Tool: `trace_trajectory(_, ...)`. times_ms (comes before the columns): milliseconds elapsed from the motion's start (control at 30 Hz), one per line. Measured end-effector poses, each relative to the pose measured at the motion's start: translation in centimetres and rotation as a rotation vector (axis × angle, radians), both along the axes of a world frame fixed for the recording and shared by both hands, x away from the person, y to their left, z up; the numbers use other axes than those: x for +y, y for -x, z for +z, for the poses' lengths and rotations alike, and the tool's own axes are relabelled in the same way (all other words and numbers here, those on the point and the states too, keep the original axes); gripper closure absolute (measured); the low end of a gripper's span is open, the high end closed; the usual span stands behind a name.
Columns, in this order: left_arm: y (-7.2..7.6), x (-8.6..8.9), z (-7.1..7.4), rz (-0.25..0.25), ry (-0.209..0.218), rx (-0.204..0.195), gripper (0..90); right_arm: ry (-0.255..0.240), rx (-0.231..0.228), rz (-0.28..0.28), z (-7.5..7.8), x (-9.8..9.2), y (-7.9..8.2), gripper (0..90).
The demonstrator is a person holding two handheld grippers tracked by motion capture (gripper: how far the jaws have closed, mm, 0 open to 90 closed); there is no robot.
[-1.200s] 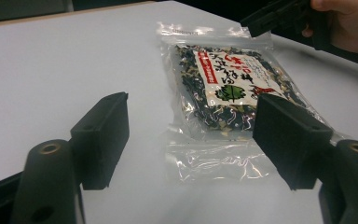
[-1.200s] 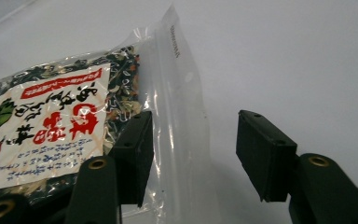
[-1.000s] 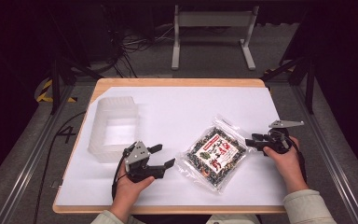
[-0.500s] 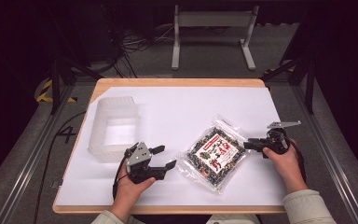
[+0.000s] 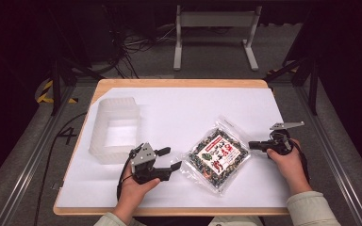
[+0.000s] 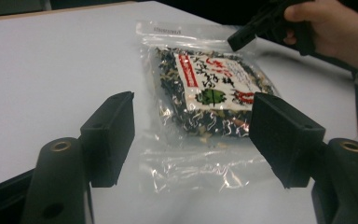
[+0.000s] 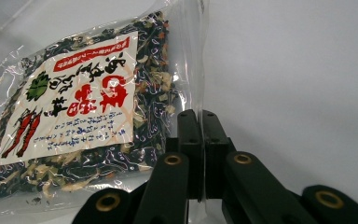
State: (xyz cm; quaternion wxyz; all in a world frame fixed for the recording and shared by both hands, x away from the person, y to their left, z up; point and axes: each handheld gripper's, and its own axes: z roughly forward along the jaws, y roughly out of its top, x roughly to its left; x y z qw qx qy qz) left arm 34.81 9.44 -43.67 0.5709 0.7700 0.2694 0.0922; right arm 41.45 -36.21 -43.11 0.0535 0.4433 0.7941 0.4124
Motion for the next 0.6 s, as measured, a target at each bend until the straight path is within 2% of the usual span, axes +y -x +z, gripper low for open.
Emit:
trace_trajectory(133, -0.3, -0.5, 0.9, 0.008, -0.012, 0.017, 35.5, 0.018, -0.021, -0.001, 0.5, 0.2, 0.2, 90.0)
trace_trajectory(200, -0.4, -0.7, 1.4, 0.009, -0.033, 0.007, 34.9, 0.022, -0.034, -0.002, 0.9, 0.4, 0.4, 90.0)
trace_trajectory(367, -0.5, -1.0, 2.3, 0.001, -0.056, 0.007, 30.5, 0.001, -0.081, 0.0, 2.3, 0.4, 1.0, 90.0)
trace_trajectory(433, -0.5, -1.0, 2.4, -0.001, -0.013, -0.008, 28.1, -0.007, -0.11, 0.004, 3.0, 0.4, 1.3, 90.0)
trace_trajectory(467, -0.5, -1.0, 2.4, -0.001, -0.013, -0.008, 26.2, -0.007, -0.11, 0.004, 3.0, 0.4, 1.3, 90.0)
trace_trajectory(500, -0.6, -1.0, 2.5, -0.009, 0.029, -0.002, 26.2, -0.011, -0.122, 0.006, 3.4, 0.5, 1.5, 90.0)
trace_trajectory(533, -0.7, -1.1, 2.6, -0.02, 0.043, 0.011, 25.4, -0.014, -0.141, 0.01, 4.0, 0.6, 1.7, 90.0)
trace_trajectory(600, -0.9, -1.3, 3.0, -0.02, 0.043, 0.013, 22.8, -0.015, -0.168, 0.017, 4.8, 0.7, 2.1, 90.0)
